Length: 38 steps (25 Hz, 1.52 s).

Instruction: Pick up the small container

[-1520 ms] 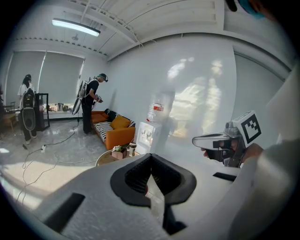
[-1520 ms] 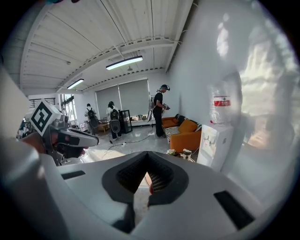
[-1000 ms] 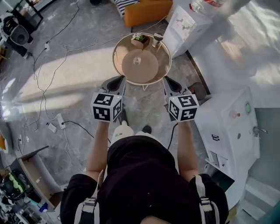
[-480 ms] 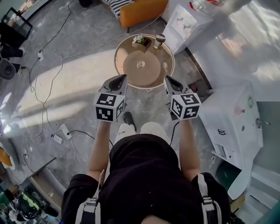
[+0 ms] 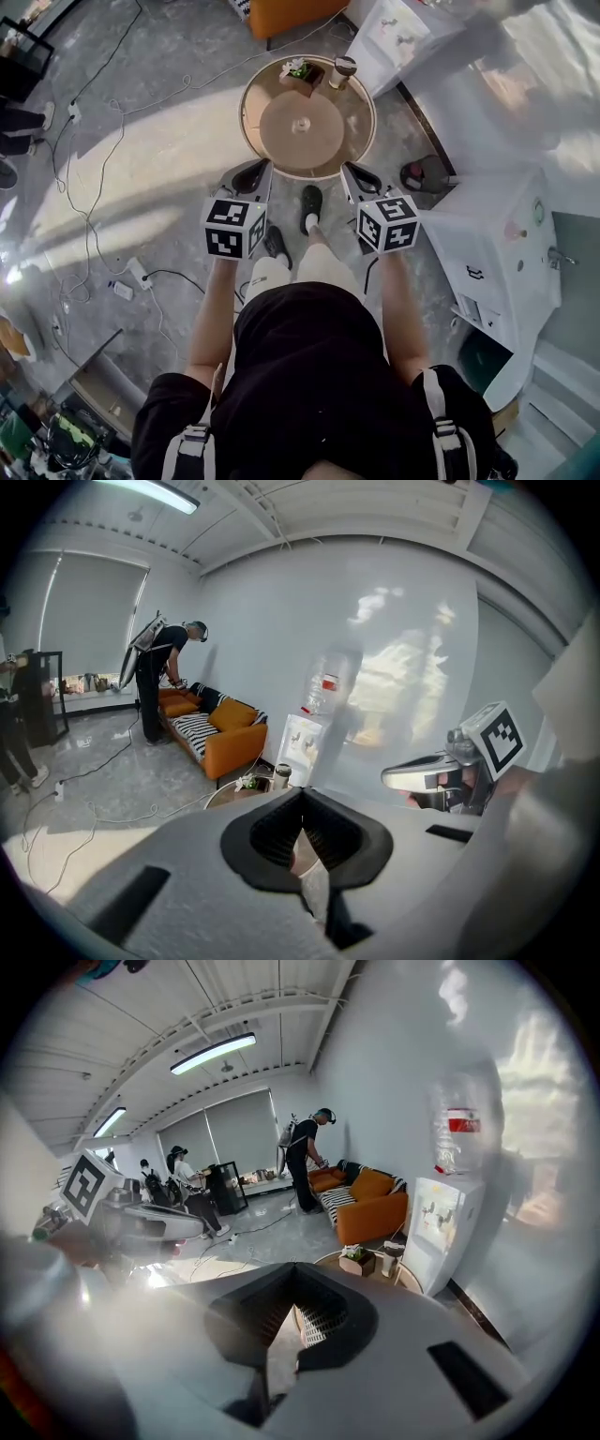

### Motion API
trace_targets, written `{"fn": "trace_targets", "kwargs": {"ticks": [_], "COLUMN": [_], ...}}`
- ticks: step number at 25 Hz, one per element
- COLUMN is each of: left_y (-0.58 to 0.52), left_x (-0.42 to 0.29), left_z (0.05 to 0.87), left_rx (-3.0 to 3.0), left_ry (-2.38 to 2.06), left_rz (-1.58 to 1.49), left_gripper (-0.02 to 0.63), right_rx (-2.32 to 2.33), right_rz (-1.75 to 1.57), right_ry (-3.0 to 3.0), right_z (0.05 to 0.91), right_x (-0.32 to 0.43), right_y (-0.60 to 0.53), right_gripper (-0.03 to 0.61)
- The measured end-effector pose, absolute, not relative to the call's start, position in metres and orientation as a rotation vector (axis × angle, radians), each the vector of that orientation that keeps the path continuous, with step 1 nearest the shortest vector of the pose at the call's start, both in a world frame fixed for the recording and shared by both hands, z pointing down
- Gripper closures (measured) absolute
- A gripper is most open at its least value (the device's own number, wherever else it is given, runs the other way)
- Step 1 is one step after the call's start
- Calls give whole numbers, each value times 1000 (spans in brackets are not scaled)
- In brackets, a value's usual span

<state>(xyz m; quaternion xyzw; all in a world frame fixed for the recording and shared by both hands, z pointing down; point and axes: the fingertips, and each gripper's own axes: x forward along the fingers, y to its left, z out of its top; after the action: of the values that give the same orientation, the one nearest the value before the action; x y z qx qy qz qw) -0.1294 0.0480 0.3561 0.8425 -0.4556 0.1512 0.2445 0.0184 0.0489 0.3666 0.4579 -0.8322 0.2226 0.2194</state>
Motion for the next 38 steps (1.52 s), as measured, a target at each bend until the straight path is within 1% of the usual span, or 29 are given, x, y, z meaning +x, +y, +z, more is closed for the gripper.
{"fn": "trace_targets", "kwargs": {"ticks": [6,22,27,38], "left_y": [26,-67,-82,-109], "left_x": [-124,-63,-56,-53], "left_z": [366,426,456,546], "left_rx": [2275,2147,2106,2054], "left_ry": [-1281,-1418,-1408,-1350], "left_rz": [419,459,490,544], "left_gripper": [595,595,595,595], "right_rx": [1181,854,781,880], "right_rz": [616,491,455,548], "right_ry": [-2316,-2504,-2487,-2412], "right_z": [394,474,511,620], "right_x": [15,28,25,41], "right_y": [20,-83,-99,-124], "right_gripper": [575,574,574,574]}}
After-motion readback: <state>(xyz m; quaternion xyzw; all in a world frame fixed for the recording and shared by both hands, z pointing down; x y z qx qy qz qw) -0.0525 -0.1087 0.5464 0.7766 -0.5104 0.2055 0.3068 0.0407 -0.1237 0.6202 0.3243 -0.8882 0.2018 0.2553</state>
